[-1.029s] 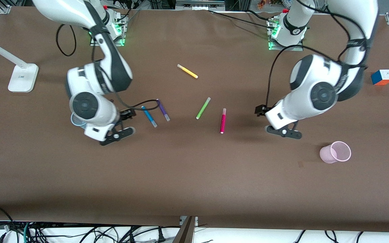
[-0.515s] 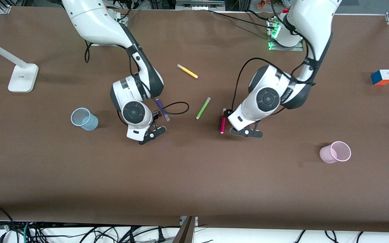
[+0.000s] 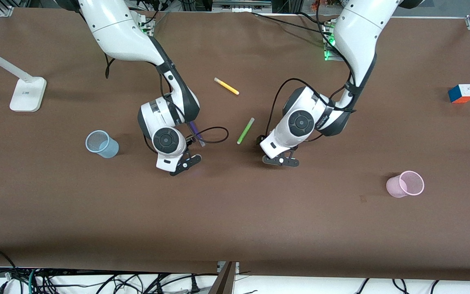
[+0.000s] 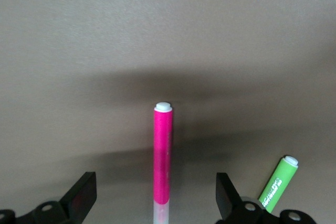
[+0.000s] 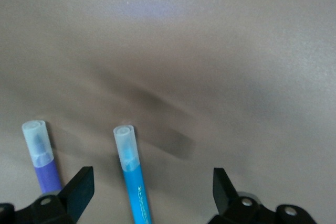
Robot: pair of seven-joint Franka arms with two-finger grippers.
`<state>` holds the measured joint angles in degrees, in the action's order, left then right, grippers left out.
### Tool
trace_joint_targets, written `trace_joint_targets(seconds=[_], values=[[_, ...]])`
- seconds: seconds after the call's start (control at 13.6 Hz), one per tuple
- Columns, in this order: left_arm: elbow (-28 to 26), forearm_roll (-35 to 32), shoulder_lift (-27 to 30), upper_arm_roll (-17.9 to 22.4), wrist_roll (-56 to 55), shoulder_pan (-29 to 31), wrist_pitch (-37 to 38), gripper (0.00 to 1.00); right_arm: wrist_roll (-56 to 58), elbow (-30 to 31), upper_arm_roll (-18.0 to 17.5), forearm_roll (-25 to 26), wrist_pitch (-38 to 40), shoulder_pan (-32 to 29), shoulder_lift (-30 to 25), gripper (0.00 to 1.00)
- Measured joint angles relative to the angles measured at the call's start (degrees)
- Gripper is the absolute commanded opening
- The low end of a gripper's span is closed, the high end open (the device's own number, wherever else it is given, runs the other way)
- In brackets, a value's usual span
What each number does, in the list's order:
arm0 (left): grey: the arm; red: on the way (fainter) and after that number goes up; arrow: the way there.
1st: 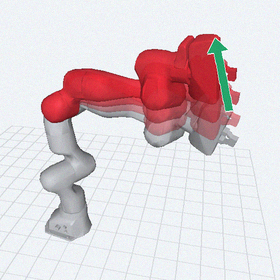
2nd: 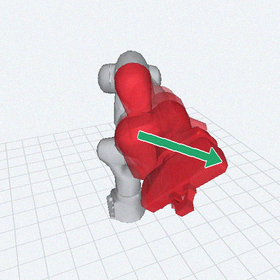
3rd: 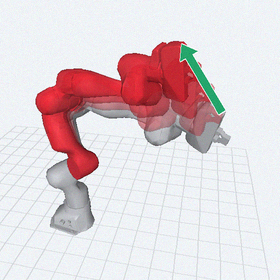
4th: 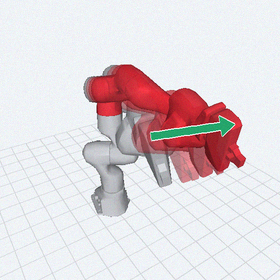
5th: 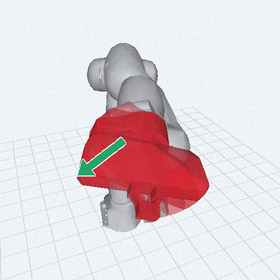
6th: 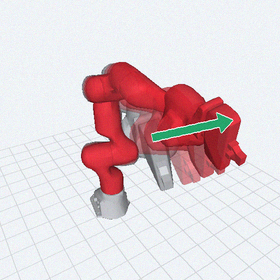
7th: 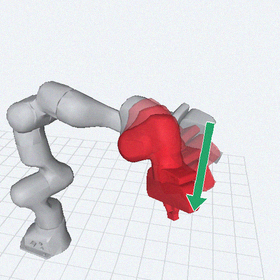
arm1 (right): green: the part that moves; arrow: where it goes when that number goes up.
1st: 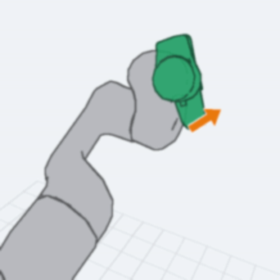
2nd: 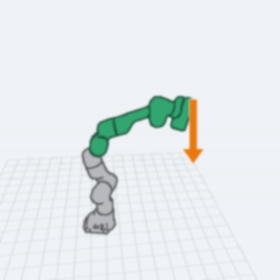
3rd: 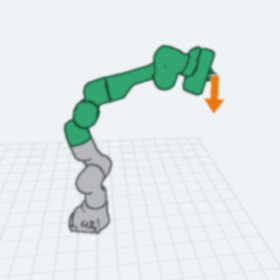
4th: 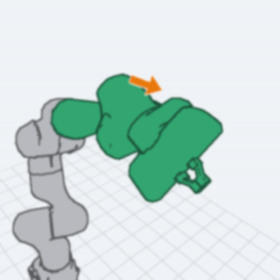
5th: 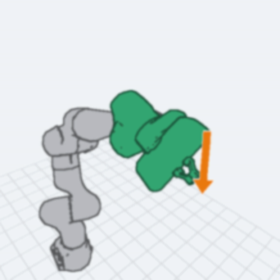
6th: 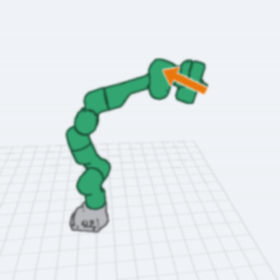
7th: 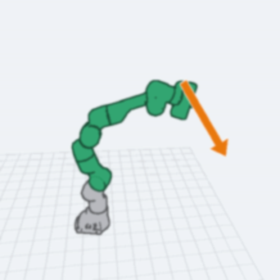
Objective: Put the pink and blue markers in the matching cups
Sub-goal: 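Grasp the blue marker with the right gripper while the left gripper grasps pink, then carry the blue marker to the blue cup while the left gripper lifts pink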
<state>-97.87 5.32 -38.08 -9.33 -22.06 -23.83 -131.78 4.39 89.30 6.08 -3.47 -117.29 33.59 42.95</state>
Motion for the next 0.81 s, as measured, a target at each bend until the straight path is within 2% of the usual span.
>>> trace_joint_targets(seconds=[0.15, 0.29, 0.51, 0.66, 0.81], values=[[0.00, -0.80, -0.76, 0.02, 0.00, -0.35, -0.87, 0.83, 0.00, 0.00, 0.00, 0.00, -1.28, 0.10, 0.53, 0.73], [0.00, -1.68, -0.98, 0.02, 0.00, -0.79, -1.14, 0.78, 0.00, 0.00, 0.00, 0.00, -2.10, 0.23, 0.96, 0.40], [-0.02, -1.97, -1.91, 0.03, 0.00, -1.24, -2.99, 0.77, 0.00, 0.00, 0.00, 0.00, -2.41, 0.37, 1.08, 0.04], [-0.03, -1.98, -3.03, 0.03, 0.00, -1.64, -4.69, 0.77, 0.00, 0.00, 0.00, 0.00, -2.48, 0.38, 1.08, 0.00], [-0.03, -1.99, -3.71, 0.05, 0.00, -1.83, -5.62, 0.59, 0.00, -0.05, 0.01, -0.02, -2.55, 0.38, 1.05, 0.00]])
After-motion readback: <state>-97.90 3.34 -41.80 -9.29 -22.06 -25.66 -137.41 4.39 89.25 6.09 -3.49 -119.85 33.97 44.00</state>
